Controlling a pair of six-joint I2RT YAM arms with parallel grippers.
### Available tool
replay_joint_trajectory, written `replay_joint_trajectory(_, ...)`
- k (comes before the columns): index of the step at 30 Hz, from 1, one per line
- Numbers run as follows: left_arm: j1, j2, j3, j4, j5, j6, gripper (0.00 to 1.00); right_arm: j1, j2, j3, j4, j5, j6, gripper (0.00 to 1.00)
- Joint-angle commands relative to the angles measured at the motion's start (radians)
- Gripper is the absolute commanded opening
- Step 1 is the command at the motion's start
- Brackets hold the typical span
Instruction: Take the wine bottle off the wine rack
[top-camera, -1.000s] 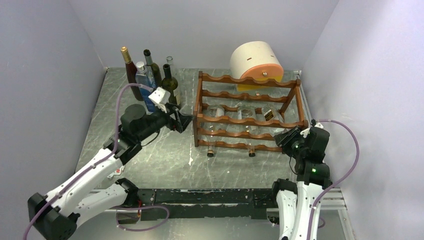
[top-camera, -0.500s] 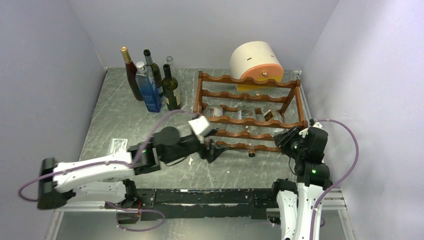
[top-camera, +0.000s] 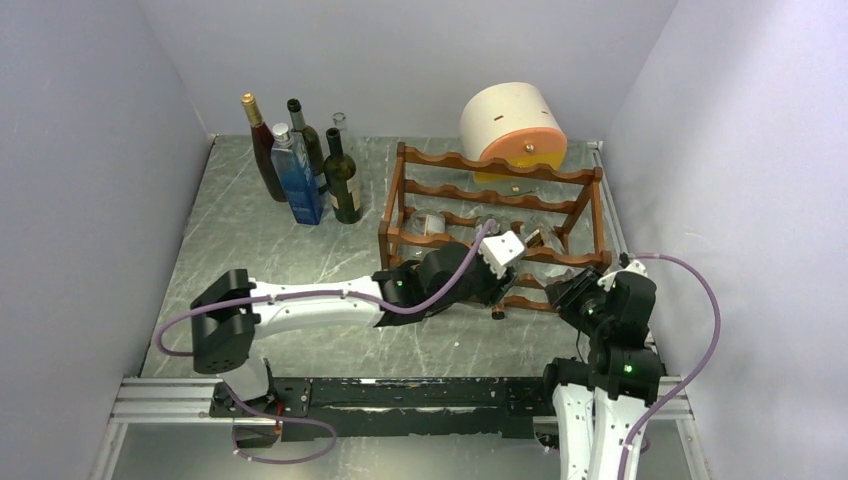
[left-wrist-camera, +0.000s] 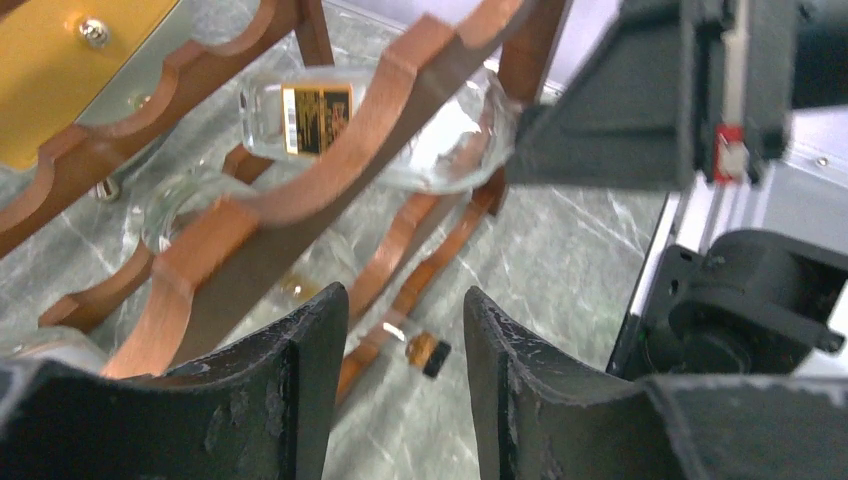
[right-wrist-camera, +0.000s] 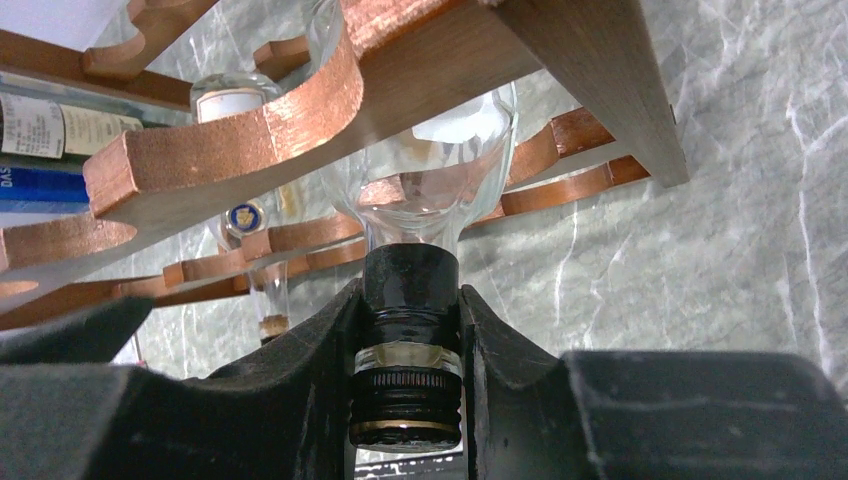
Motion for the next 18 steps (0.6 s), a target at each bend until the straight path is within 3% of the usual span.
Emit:
replay_joint_trajectory(1,0.003,0.083,0.116,0.066,-0.063,0.016,0.49,0.015,-0.074,0.042,-0.103,-0.061,0.008,0.0)
replay_joint_trajectory(18,0.085,0.26,0.304,0.018,-0.077,-0.04,0.48,0.015,-0.257,0.21,-0.272,0.008,-0.049,0.0)
